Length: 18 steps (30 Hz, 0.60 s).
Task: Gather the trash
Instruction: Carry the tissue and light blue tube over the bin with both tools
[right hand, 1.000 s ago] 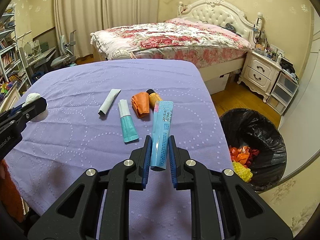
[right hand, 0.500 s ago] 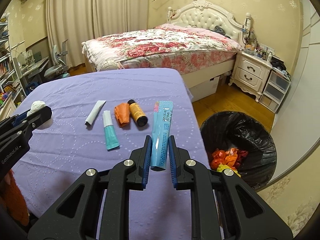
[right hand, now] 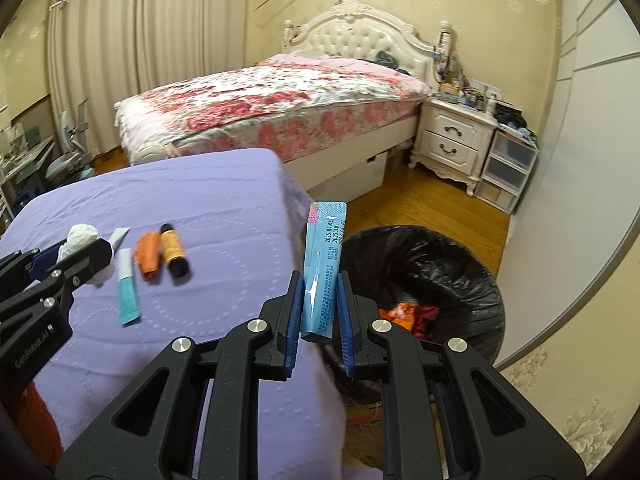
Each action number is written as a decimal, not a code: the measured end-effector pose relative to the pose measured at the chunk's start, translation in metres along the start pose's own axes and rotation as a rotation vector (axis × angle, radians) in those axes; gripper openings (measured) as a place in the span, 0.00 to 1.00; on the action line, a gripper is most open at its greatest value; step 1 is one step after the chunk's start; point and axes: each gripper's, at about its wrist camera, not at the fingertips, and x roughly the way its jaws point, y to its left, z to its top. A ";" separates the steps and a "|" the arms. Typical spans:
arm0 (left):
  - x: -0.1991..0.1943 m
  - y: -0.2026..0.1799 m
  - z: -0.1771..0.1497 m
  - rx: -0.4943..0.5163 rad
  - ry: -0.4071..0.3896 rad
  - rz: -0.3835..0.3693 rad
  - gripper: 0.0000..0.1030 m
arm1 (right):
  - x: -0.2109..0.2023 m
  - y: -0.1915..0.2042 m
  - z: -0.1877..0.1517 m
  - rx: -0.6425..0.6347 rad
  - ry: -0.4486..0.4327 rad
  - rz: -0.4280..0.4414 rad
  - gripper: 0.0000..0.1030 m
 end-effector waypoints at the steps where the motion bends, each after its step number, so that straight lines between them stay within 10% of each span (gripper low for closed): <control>1: 0.005 -0.007 0.003 0.011 -0.001 -0.010 0.33 | 0.002 -0.005 0.001 0.008 -0.001 -0.010 0.16; 18: 0.081 -0.089 0.034 0.101 0.053 -0.110 0.33 | 0.046 -0.089 0.004 0.162 0.028 -0.136 0.17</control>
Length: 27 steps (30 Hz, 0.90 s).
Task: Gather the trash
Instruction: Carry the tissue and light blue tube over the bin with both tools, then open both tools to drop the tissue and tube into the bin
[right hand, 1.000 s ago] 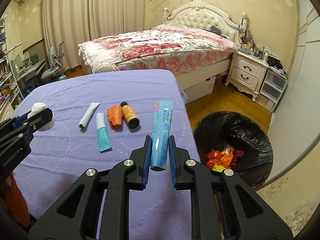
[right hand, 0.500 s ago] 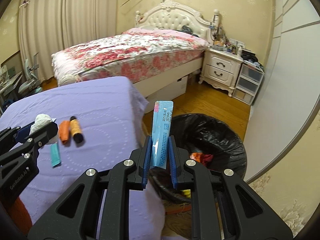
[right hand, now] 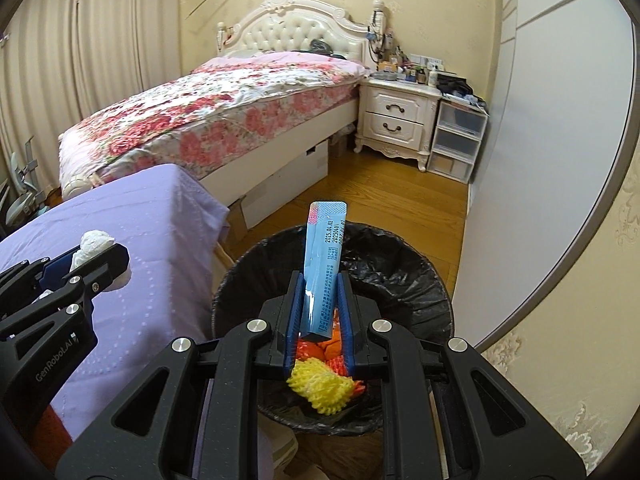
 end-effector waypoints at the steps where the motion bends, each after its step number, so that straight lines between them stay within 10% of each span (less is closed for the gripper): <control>1: 0.004 -0.003 0.001 0.005 0.004 -0.001 0.33 | 0.003 -0.003 0.000 0.008 0.004 -0.003 0.17; 12: 0.033 -0.027 0.012 0.052 0.033 -0.013 0.34 | 0.024 -0.024 0.001 0.052 0.021 -0.020 0.19; 27: 0.031 -0.015 0.008 0.019 0.041 0.059 0.70 | 0.021 -0.035 0.000 0.075 0.003 -0.056 0.37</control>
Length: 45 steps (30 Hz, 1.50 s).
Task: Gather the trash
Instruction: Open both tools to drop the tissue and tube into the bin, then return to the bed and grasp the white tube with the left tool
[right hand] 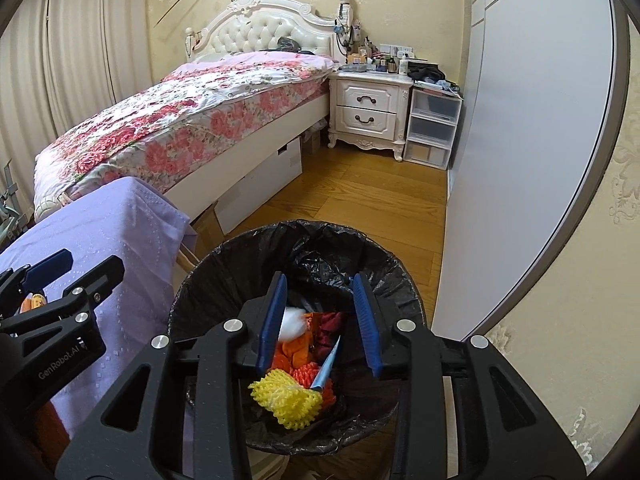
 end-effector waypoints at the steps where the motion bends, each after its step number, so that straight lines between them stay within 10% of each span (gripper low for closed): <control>1: -0.002 0.003 0.000 -0.004 -0.002 0.007 0.70 | -0.001 0.001 0.001 -0.002 -0.003 0.000 0.39; 33: -0.073 0.184 -0.071 -0.291 0.064 0.301 0.70 | -0.046 0.138 -0.031 -0.219 0.029 0.275 0.45; 40: -0.057 0.196 -0.078 -0.281 0.118 0.285 0.58 | -0.039 0.164 -0.035 -0.257 0.055 0.300 0.45; 45: -0.045 0.199 -0.083 -0.265 0.169 0.252 0.31 | -0.038 0.174 -0.038 -0.272 0.065 0.309 0.45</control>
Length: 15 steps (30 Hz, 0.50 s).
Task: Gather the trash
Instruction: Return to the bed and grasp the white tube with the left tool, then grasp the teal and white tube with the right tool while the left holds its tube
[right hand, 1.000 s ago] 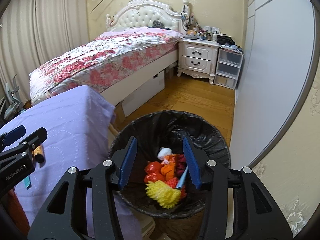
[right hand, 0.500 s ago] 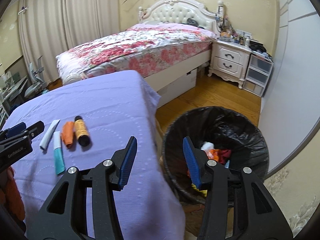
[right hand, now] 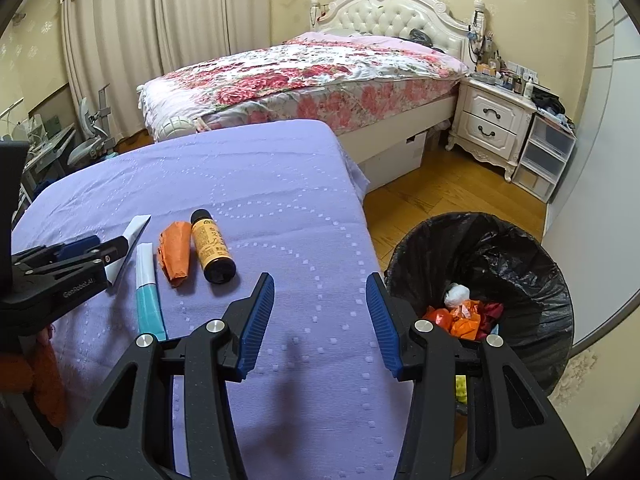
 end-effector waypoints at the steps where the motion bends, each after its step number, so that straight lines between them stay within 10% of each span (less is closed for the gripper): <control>1: 0.002 0.000 -0.002 0.005 0.011 -0.006 0.22 | 0.000 0.002 -0.001 -0.002 0.000 0.002 0.45; 15: -0.032 0.026 -0.027 -0.026 -0.027 -0.030 0.13 | -0.006 0.030 -0.002 -0.054 -0.009 0.044 0.45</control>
